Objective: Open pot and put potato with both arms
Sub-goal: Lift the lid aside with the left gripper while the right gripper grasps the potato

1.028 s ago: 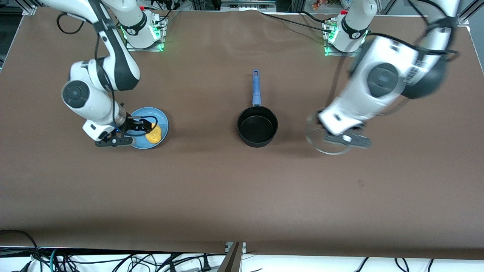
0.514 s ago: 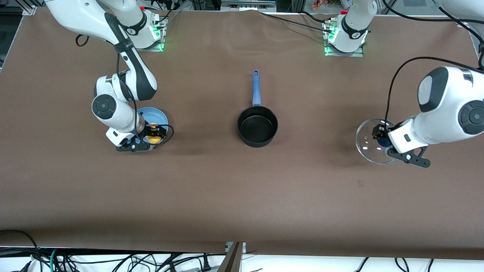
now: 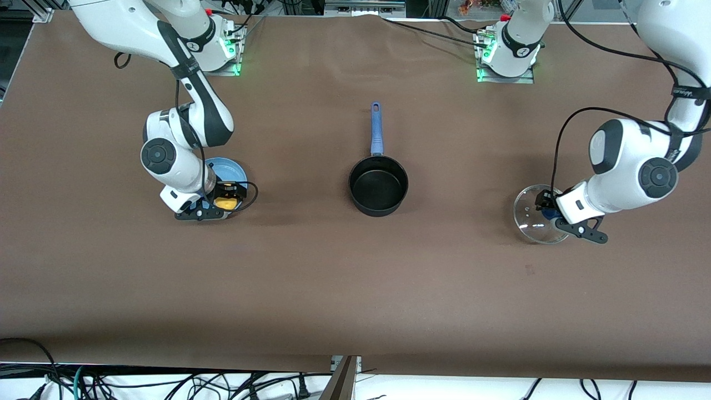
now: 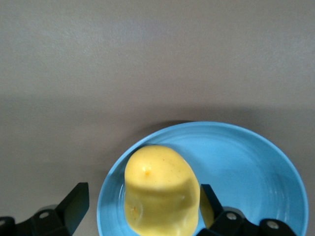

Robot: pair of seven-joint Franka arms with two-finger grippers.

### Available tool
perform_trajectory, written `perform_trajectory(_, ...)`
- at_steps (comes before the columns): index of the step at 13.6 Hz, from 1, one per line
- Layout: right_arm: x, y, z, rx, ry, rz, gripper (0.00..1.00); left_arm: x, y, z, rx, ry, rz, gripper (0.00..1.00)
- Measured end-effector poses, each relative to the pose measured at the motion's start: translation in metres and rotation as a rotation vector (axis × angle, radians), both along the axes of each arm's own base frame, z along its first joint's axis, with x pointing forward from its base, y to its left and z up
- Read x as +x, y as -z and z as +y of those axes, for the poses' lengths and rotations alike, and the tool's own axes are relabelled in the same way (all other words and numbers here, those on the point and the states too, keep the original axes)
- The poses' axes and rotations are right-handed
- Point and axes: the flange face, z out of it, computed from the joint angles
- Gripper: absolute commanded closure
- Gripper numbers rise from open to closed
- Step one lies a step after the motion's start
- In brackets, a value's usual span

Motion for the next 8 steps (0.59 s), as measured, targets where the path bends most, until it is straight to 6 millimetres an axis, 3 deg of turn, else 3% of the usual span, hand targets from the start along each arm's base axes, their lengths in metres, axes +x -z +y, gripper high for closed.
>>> perform_trajectory(4,-0.002,0.007,-0.001,-0.002,0.0,0.009,0.29,-0.004,0.033,0.008,-0.013,-0.001,0.021,0.73)
perform_trajectory(8,-0.002,0.008,-0.001,-0.002,0.001,0.01,0.68,-0.005,0.06,0.008,-0.028,0.001,0.034,0.68)
